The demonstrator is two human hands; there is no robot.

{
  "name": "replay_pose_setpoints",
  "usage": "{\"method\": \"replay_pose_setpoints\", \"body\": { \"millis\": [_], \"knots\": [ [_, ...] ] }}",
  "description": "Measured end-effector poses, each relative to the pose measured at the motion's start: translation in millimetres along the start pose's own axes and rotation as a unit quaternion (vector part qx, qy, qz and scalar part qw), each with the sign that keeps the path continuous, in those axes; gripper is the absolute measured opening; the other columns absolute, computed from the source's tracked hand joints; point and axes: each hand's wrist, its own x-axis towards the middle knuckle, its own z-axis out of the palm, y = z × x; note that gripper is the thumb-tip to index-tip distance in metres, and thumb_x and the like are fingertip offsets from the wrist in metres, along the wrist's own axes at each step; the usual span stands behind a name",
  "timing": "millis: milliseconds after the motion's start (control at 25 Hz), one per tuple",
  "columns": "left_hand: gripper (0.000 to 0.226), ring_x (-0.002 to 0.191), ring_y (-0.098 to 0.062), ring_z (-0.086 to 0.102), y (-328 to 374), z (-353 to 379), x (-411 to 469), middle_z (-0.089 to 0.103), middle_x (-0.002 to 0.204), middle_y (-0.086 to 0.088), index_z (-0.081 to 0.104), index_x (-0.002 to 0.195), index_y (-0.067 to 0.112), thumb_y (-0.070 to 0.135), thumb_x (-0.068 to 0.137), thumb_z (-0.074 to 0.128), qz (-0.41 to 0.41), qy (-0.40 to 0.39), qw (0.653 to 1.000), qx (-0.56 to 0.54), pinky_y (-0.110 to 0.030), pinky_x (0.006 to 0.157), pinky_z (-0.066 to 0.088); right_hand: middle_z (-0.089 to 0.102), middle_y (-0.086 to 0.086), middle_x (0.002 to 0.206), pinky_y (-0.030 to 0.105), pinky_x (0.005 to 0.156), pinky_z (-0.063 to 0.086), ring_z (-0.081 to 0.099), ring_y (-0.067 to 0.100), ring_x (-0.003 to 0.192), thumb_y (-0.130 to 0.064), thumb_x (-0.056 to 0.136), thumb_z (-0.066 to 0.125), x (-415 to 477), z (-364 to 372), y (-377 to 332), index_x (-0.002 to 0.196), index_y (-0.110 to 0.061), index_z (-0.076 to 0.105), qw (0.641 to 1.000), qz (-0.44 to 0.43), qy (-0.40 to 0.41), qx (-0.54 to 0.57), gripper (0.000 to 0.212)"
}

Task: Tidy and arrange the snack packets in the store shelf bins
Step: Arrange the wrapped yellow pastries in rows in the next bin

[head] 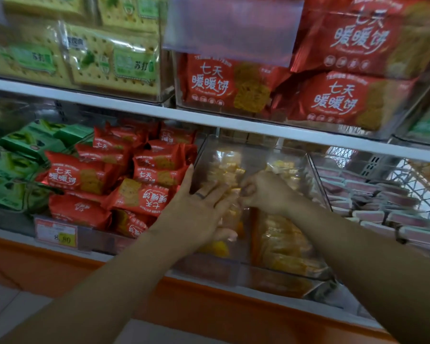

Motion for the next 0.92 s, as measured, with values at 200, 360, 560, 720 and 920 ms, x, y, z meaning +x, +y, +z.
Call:
{"method": "replay_pose_setpoints", "body": {
  "millis": [200,360,560,720,920],
  "knots": [
    [0.087,0.113,-0.03,0.06,1,1,-3,0.057,0.129,-0.016,0.056,0.128,0.009,0.07,0.086,0.01,0.02,0.018,0.999,0.026,-0.063,0.099,0.022,0.064,-0.006,0.072,0.032,0.085,0.045,0.062,0.016,0.082,-0.036,0.08,0.065,-6,6,3,0.078,-0.022,0.063,0.999,-0.021,-0.033,0.034,0.014],
    [0.095,0.113,-0.029,0.061,4,0,-7,0.057,0.13,-0.013,0.057,0.128,0.011,0.073,0.084,0.0,0.002,0.023,1.0,0.02,-0.071,0.096,0.032,0.065,-0.003,0.093,0.031,0.09,0.04,0.059,0.018,0.101,-0.042,0.085,0.059,-8,4,0,0.105,-0.021,0.06,0.997,-0.038,-0.067,-0.002,0.028],
    [0.096,0.117,-0.024,0.059,7,4,-14,0.057,0.132,-0.007,0.058,0.128,0.018,0.078,0.08,0.002,-0.022,0.037,0.999,0.006,-0.07,0.101,0.026,0.061,-0.006,0.115,0.029,0.103,0.038,0.053,0.013,0.114,-0.024,0.085,0.065,-29,-36,-1,0.119,-0.021,0.056,0.956,0.013,-0.029,0.291,0.035],
    [0.094,0.117,-0.025,0.058,7,4,-14,0.057,0.132,-0.007,0.057,0.128,0.017,0.081,0.075,0.013,-0.026,0.06,0.998,-0.004,-0.068,0.102,0.02,0.061,0.006,0.089,0.025,0.07,0.045,0.058,0.018,0.086,-0.004,0.086,0.055,-49,-18,-40,0.084,-0.012,0.062,0.789,0.164,0.01,0.592,0.011],
    [0.094,0.121,-0.024,0.055,9,-1,-19,0.052,0.138,-0.008,0.053,0.132,0.015,0.079,0.072,0.02,-0.045,0.042,0.998,-0.025,-0.069,0.102,0.017,0.063,0.004,0.092,0.029,0.056,0.053,0.062,0.015,0.076,-0.037,0.094,0.05,-41,7,-70,0.093,-0.019,0.061,0.731,0.245,-0.019,0.636,0.021]
  ]
}}
